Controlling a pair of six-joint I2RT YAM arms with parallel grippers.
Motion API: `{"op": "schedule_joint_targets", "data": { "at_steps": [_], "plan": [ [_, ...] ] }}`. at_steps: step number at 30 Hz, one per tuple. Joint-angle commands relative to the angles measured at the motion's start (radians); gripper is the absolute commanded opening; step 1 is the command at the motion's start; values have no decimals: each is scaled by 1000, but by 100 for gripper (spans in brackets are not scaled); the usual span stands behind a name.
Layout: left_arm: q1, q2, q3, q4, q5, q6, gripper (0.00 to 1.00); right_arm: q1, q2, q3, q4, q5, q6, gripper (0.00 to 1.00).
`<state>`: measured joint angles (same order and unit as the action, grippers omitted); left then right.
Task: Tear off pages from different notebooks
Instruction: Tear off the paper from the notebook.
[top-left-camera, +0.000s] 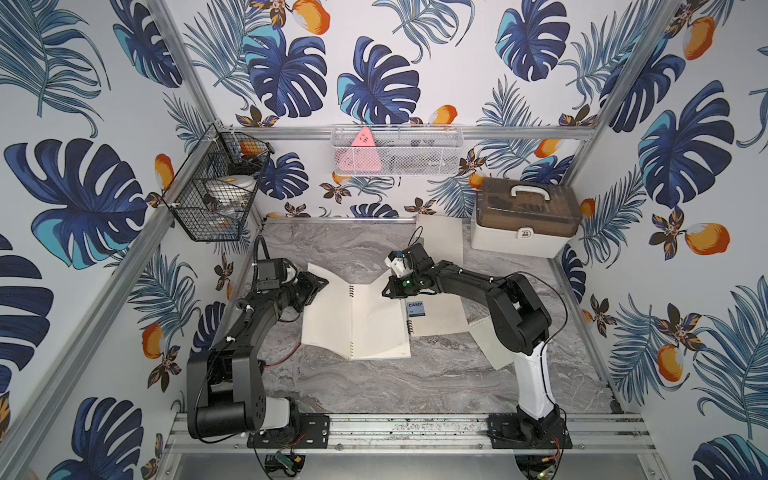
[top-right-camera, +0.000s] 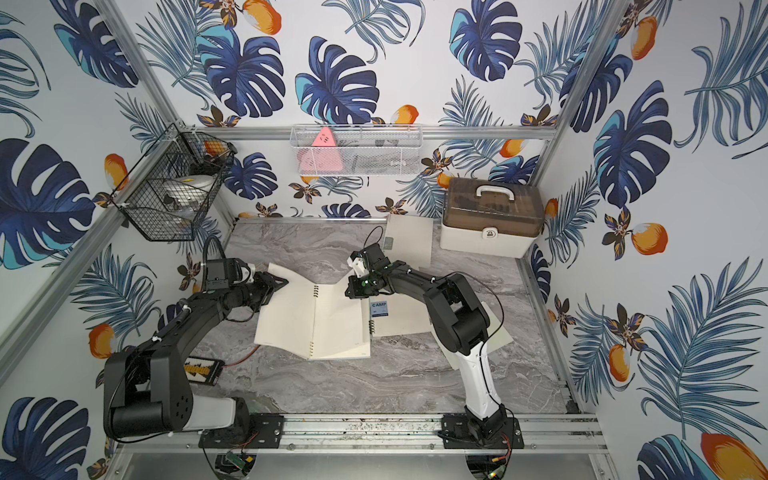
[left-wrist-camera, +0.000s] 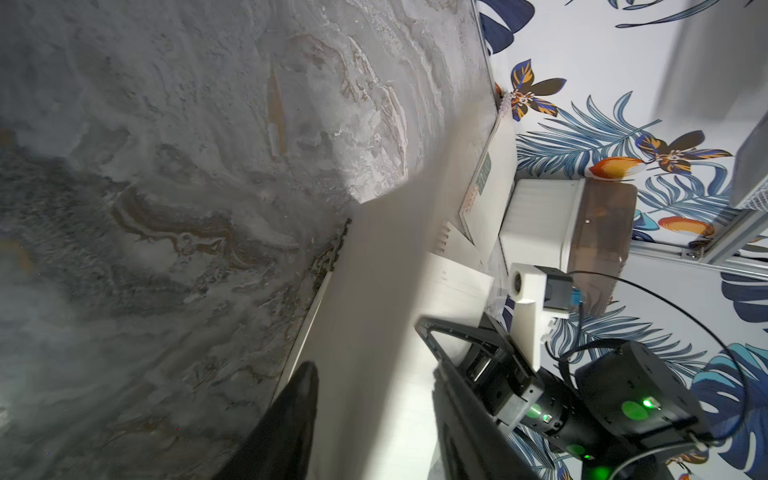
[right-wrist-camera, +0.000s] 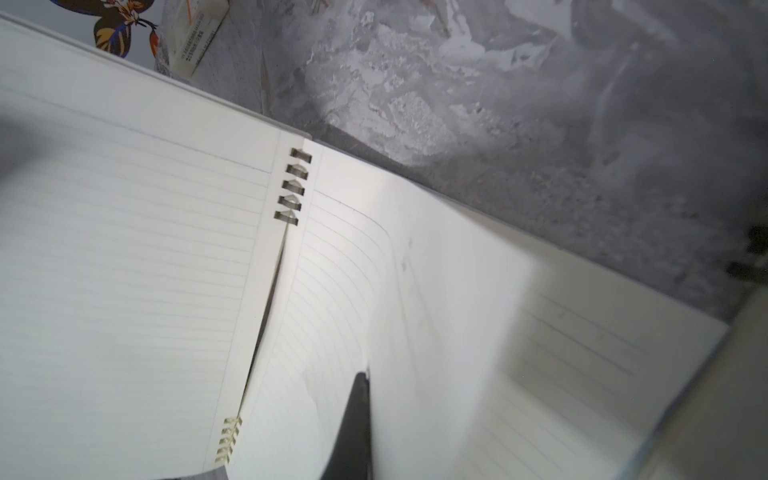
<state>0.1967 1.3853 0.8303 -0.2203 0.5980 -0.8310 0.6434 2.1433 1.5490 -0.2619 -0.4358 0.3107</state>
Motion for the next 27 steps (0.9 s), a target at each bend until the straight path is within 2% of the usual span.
{"op": "schedule_joint_targets", "data": {
  "at_steps": [1,3,7,9,10,12,14,16,21,27],
  "plan": [
    [-2,-2,16,-42,-26,24,39,40,-1,49,-71,88,-81,0],
    [-2,-1,22,-47,-31,23,31,80,-7,72,-89,143,-126,0],
    [-2,5,40,-81,-51,27,29,188,-30,92,-101,326,-237,0],
    [-4,6,42,-89,-60,26,29,224,-50,77,-75,376,-268,0],
    [-3,10,45,-100,-66,25,25,241,-63,66,-64,391,-288,0],
    [-3,18,47,-106,-74,18,19,269,-96,21,-1,399,-331,0],
    [-5,29,48,-109,-89,6,7,295,-131,-22,63,372,-363,0],
    [-9,38,50,-118,-111,-11,0,329,-158,-56,107,371,-395,0],
    [-14,45,49,-134,-185,-46,0,425,-215,-160,199,389,-503,0],
    [-13,61,40,-131,-235,-70,0,463,-371,-349,325,318,-490,0]
  ]
}}
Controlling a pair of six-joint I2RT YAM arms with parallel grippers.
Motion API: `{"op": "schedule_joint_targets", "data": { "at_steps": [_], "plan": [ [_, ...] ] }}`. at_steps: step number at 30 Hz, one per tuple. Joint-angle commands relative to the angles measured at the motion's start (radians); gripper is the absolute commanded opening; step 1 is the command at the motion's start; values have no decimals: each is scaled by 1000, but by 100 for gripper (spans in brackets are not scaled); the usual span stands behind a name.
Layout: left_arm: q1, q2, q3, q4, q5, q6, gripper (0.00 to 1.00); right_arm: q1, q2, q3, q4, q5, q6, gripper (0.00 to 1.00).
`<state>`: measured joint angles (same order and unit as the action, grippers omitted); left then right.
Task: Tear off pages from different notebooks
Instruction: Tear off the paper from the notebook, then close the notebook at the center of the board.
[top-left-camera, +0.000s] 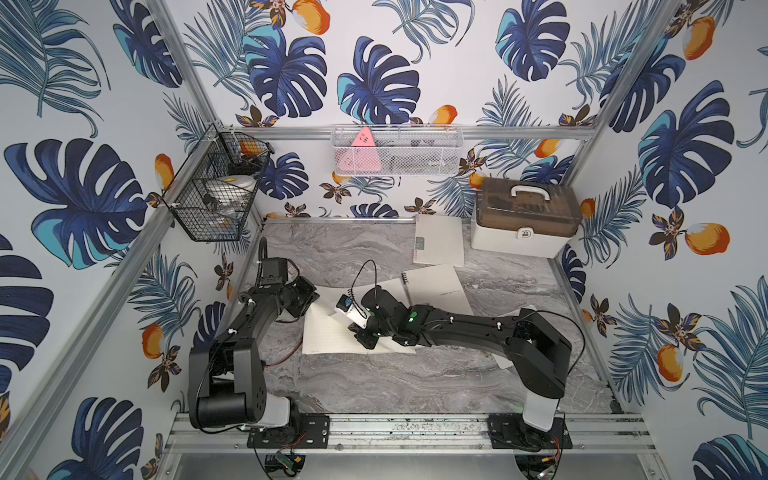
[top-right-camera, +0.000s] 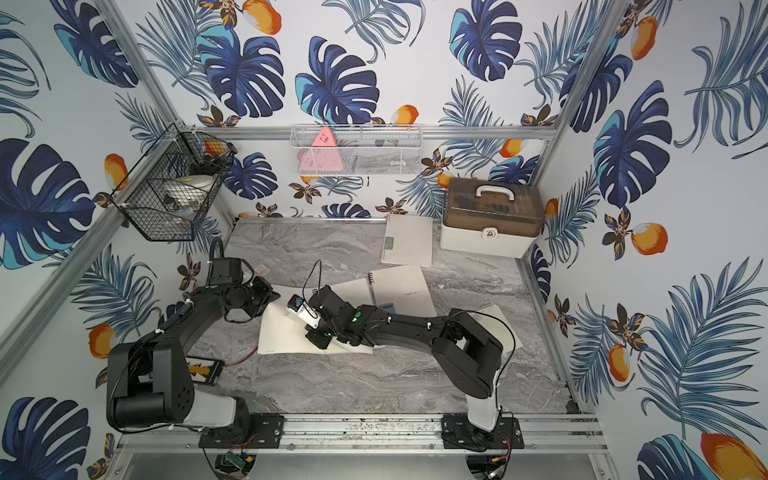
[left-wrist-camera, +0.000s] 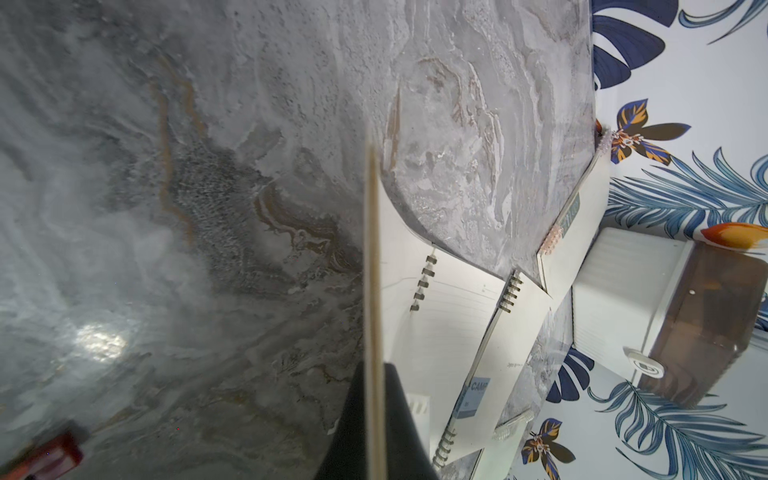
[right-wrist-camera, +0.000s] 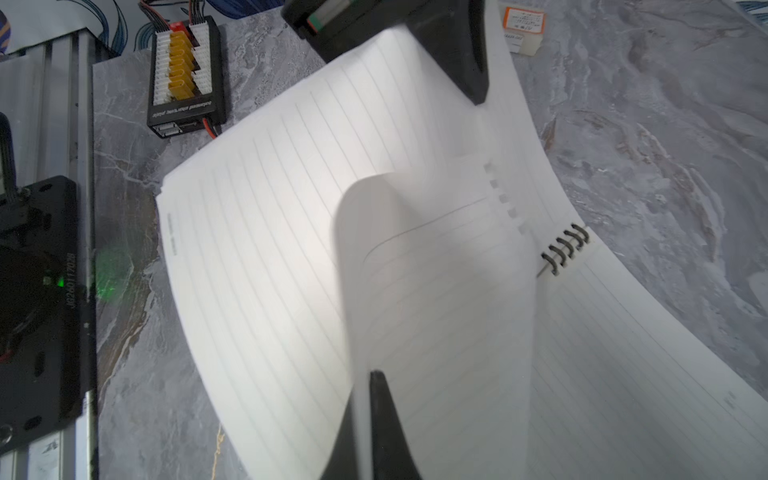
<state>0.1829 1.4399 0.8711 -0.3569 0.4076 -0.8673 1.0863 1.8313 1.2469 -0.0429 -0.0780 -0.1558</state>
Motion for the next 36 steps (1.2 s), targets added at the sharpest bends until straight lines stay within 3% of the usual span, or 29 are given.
{"op": "schedule_joint_targets", "data": {
  "at_steps": [1,10,14,15,18,19,20,22,25,30,36],
  "plan": [
    [0,9,0,6,-46,-32,0,27,-97,-61,92,-51,-8,0],
    [0,34,24,-7,-68,-13,0,109,-424,-154,-40,-356,140,0],
    [1,39,33,-16,-73,0,0,88,-548,-205,-50,-348,184,0],
    [0,39,39,-24,-74,6,0,59,-583,-225,-26,-311,219,0],
    [0,37,58,-37,-74,22,0,-114,-647,-285,88,-428,357,0],
    [0,37,64,-37,-68,25,0,-157,-653,-306,115,-401,382,0],
    [0,37,70,-37,-56,26,5,-181,-642,-303,89,-351,373,0],
    [-10,33,92,-38,-24,21,34,-229,-581,-259,-22,-204,343,0],
    [-55,24,148,-73,-28,17,49,-334,-504,-247,-61,-146,367,0],
    [-157,21,202,-71,-43,-32,52,-491,-451,-260,-99,-151,422,0],
    [-334,48,277,-36,-89,-96,55,-630,-486,-313,-137,-161,452,0]
  ]
}}
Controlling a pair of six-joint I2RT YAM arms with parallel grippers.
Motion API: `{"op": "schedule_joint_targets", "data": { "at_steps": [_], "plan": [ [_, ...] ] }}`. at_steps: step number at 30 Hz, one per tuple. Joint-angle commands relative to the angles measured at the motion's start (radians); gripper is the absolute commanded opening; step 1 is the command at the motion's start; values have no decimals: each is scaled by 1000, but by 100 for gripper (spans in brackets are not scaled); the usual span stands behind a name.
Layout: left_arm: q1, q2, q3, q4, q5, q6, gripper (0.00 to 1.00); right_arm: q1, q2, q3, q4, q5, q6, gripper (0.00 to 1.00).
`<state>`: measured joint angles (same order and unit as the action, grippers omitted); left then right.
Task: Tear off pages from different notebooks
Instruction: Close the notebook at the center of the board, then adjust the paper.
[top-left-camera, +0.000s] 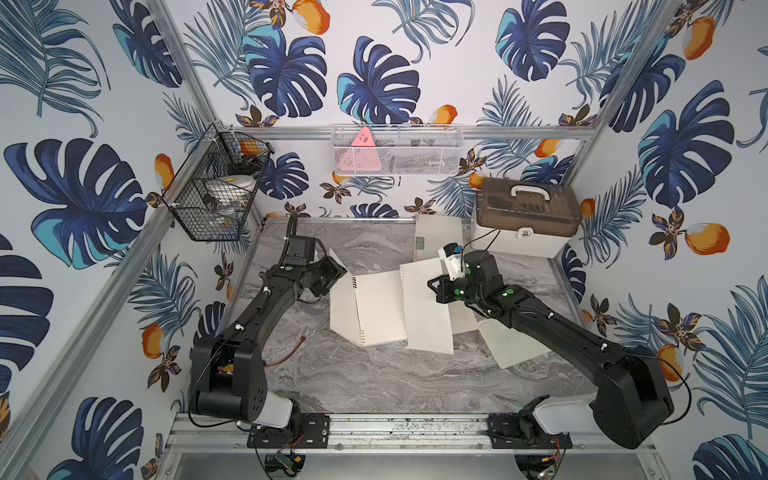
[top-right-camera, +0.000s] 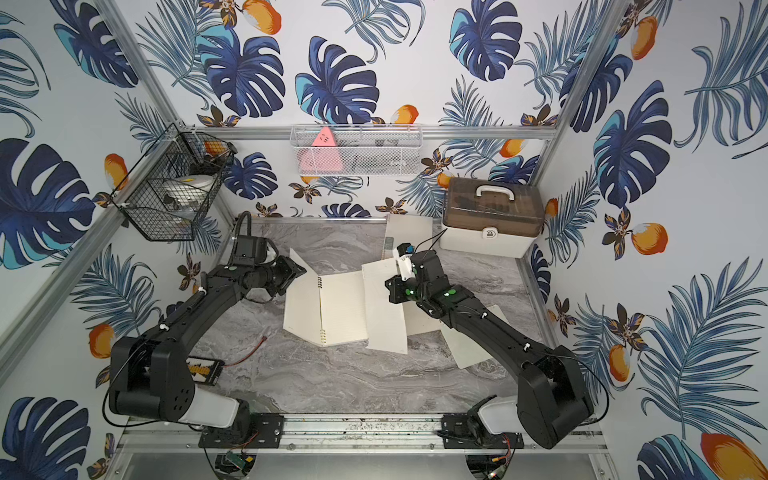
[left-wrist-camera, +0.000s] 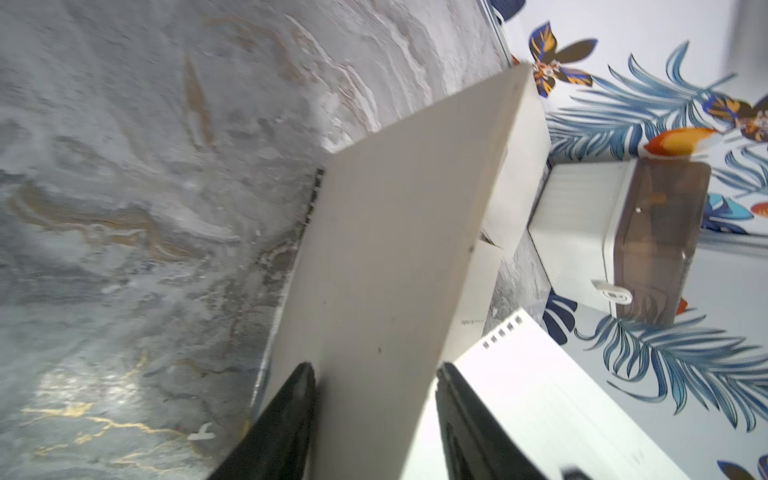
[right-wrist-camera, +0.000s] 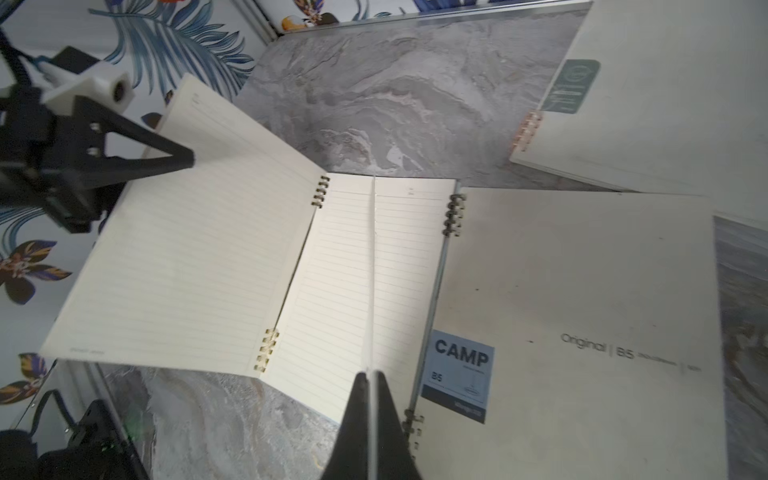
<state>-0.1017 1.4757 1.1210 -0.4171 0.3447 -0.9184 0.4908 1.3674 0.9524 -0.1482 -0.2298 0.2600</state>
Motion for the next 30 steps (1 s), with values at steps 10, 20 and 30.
{"op": "schedule_joint_targets", "data": {
  "at_steps": [10,20,30],
  "plan": [
    [-279,171,152,-1,-104,42,99,-174,-158,-101,-31,-25,51,0],
    [-276,-28,-75,258,-2,186,99,-180,-96,-136,373,-562,237,0],
    [-265,-88,-194,731,403,263,99,-134,75,-55,960,-894,630,0]
  ]
}}
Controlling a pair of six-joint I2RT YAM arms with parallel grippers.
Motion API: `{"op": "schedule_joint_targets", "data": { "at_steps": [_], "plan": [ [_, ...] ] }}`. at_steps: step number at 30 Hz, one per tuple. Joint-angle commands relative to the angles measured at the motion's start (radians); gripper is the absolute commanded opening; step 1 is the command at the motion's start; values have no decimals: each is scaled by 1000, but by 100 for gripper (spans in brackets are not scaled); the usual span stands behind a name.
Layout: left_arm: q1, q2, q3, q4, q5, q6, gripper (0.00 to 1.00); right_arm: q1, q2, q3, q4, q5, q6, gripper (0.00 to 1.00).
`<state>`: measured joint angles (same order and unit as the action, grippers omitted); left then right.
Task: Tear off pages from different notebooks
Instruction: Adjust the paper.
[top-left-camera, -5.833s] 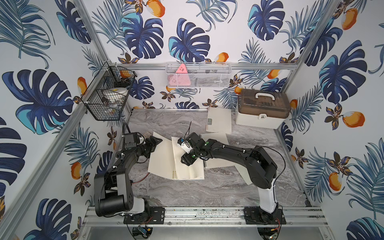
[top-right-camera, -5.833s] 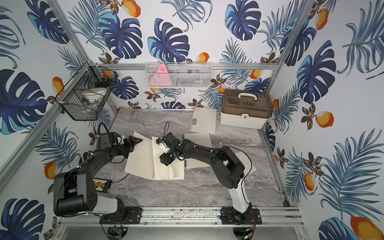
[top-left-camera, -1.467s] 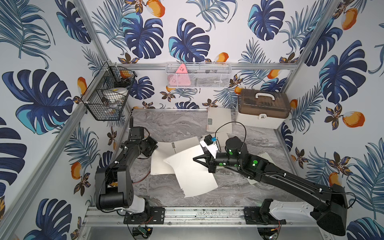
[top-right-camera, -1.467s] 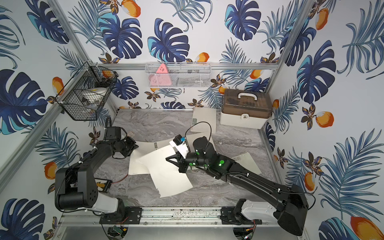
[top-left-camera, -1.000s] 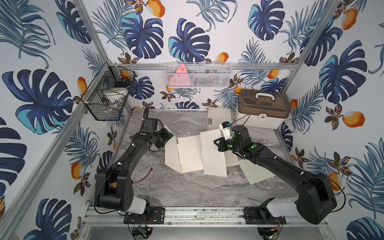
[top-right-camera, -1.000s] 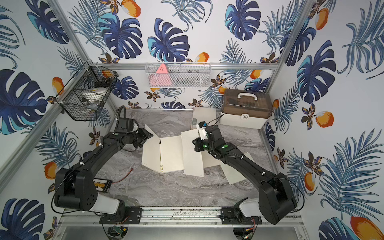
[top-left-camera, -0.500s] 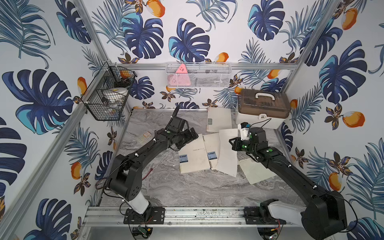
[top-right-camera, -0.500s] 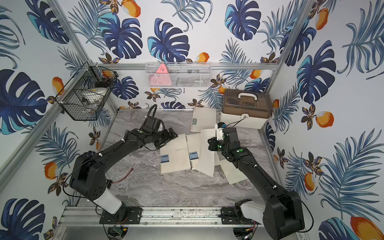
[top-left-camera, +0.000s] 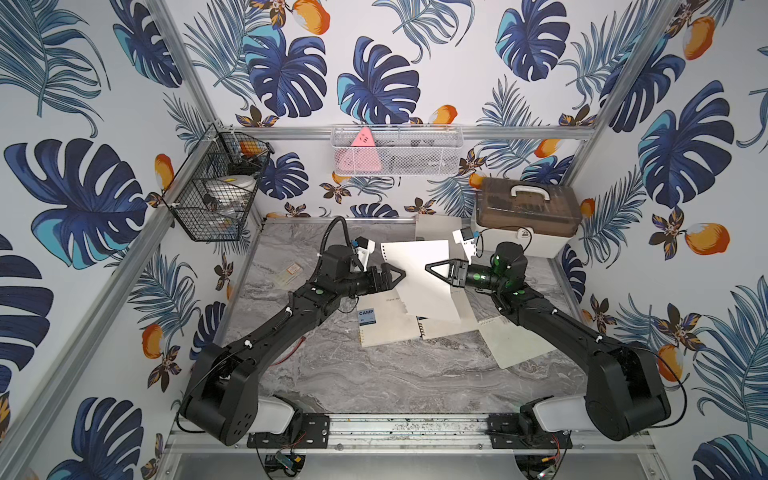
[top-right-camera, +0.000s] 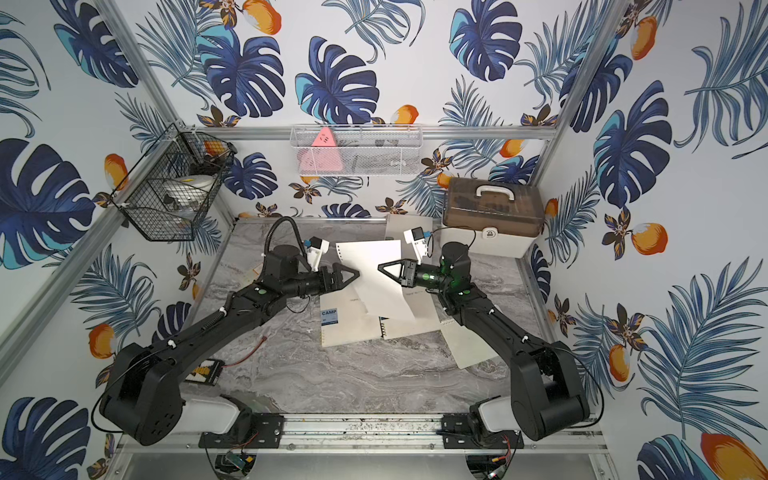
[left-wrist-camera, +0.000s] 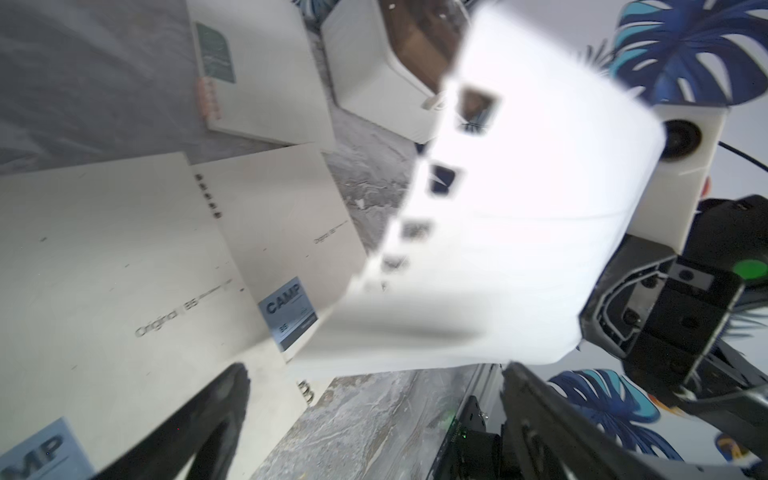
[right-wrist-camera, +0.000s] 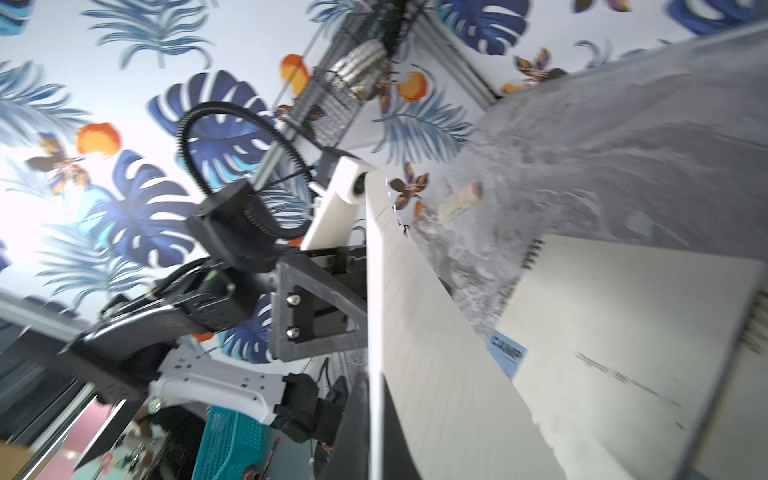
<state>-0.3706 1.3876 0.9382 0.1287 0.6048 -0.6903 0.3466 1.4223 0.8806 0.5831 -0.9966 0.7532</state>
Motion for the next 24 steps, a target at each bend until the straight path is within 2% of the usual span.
{"op": "schedule_joint_targets", "data": {
  "at_steps": [1,5,8,11,14,15,17,19,21,23,24],
  "plan": [
    [5,6,-15,214,161,29,99,14,26,18,254,-134,153,0],
    [18,22,-5,211,180,47,93,19,58,17,399,-166,259,0],
    [45,-4,-43,309,227,8,72,19,67,13,451,-167,298,0],
    [50,-23,-49,313,233,-3,50,18,56,28,274,-129,187,0],
    [50,-36,-53,308,242,-12,35,29,11,72,-77,-42,-31,0],
    [50,-44,-60,315,238,-15,35,35,-6,91,-190,3,-108,0],
    [50,-56,-64,301,230,-12,27,44,-28,128,-366,81,-217,0],
    [52,-68,-64,278,214,-8,16,49,-35,148,-444,130,-261,0],
    [52,-76,-61,247,193,-3,0,50,-29,147,-439,121,-255,0],
    [53,-77,-43,165,151,22,0,53,-22,144,-427,128,-238,1],
    [56,-77,-36,132,126,29,0,55,-19,148,-438,142,-243,10]
  ]
}}
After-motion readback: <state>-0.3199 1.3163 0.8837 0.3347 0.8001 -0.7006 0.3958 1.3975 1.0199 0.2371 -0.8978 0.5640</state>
